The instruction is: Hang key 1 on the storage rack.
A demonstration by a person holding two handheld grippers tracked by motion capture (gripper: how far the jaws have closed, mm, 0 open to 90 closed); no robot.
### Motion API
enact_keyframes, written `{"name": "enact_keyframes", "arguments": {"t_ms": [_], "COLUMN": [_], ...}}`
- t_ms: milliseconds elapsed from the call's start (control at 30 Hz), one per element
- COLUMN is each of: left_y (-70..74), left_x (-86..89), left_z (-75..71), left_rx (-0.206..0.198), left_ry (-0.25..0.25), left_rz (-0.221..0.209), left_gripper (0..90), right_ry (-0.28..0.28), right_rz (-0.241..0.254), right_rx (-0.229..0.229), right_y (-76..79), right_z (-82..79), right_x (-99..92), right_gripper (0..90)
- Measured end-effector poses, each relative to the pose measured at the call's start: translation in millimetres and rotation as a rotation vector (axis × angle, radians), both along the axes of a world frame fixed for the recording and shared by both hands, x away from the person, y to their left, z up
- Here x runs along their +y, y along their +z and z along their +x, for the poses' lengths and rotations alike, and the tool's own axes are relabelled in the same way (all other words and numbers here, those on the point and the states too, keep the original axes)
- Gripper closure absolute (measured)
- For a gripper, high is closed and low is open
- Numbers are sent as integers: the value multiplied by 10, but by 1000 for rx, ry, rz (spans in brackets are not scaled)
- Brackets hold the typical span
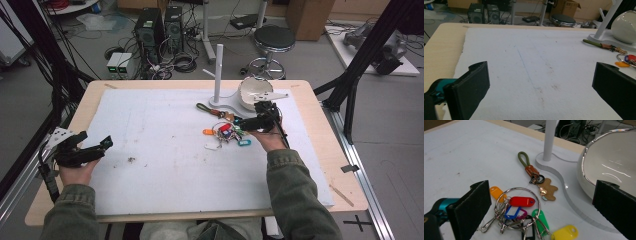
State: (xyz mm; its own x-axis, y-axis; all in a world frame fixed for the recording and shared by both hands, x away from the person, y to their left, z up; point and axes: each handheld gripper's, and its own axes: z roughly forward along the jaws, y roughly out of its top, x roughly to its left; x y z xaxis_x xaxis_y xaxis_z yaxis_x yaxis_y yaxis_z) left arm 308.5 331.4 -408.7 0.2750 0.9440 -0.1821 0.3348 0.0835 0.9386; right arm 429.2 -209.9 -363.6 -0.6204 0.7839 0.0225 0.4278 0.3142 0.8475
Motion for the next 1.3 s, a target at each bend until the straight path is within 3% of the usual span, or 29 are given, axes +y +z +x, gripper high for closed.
{"name": "enact_keyframes", "arguments": {"t_ms": [533, 867, 1167, 1300], "left_y": [-5, -13, -16, -18], "left_x": [10, 2, 0, -12], "left_z": [8, 21, 25, 29], "left_rx": [-10, -10, -3, -6], "left_ry": [-4, -5, -16, -26], "left_rz": [-3, -5, -7, -12], "left_gripper": [17, 17, 17, 17], "right_ry": [62, 52, 68, 73], "right_rz": [-53, -31, -87, -81], "right_rx": [17, 63, 109, 124], "right_y": [147, 43, 30, 3], "right_z": [319, 469, 698, 802], "right_x": [390, 409, 556, 645], "right_gripper": [9, 9, 9, 9]}}
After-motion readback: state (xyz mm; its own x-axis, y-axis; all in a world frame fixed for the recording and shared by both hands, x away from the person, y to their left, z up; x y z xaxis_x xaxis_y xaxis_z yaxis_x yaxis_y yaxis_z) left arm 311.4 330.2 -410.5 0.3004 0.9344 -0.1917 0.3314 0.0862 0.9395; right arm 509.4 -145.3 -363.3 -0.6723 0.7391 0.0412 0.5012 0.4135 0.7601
